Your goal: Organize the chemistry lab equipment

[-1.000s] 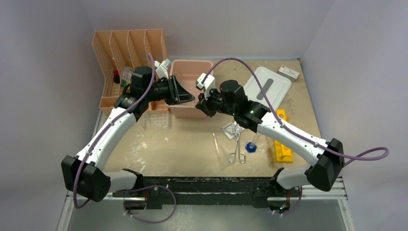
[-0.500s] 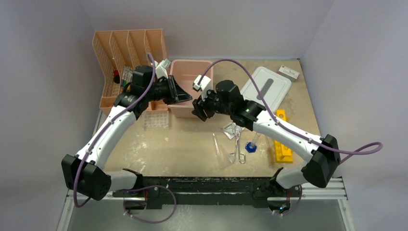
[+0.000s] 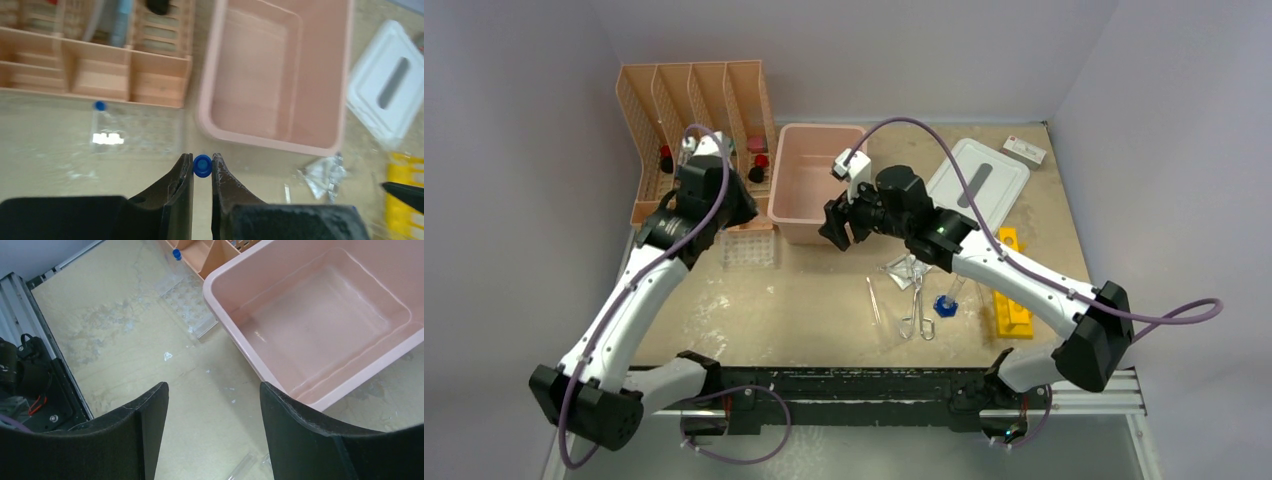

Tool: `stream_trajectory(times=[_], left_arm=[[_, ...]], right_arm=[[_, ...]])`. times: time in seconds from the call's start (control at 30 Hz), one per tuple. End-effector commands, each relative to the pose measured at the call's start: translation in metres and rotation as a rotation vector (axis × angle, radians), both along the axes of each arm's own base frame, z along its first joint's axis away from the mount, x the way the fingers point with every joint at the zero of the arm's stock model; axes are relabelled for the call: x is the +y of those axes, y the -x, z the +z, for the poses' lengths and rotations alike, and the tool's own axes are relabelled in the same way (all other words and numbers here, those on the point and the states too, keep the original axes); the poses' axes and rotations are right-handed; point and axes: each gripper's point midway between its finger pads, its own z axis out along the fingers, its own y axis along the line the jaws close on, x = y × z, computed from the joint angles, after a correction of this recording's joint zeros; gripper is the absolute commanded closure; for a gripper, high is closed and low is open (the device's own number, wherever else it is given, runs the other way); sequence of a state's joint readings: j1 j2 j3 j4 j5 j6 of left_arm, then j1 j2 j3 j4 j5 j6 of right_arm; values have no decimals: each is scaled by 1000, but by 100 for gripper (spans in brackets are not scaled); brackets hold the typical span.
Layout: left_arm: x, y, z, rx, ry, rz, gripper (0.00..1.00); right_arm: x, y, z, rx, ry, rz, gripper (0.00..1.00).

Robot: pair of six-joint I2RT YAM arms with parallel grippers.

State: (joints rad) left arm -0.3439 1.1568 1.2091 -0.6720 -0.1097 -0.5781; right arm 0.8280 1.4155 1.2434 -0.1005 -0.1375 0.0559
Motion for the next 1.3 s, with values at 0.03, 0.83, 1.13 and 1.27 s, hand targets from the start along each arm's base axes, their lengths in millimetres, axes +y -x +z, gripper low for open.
stream_trajectory(times=[0.03, 0.83, 1.13, 1.27], left_arm=[[73, 9, -2, -137, -242, 252, 100], [107, -22, -107, -134, -378, 329, 100], [101, -32, -114, -178, -299, 370, 100], [113, -29, -116, -185, -294, 461, 100]], right_arm=[[-6, -5, 35, -60, -109, -55, 31], [-11, -8, 25, -47, -124, -104, 31], [-13, -11, 23, -54, -126, -122, 31], [-17, -10, 20, -54, -122, -139, 31]])
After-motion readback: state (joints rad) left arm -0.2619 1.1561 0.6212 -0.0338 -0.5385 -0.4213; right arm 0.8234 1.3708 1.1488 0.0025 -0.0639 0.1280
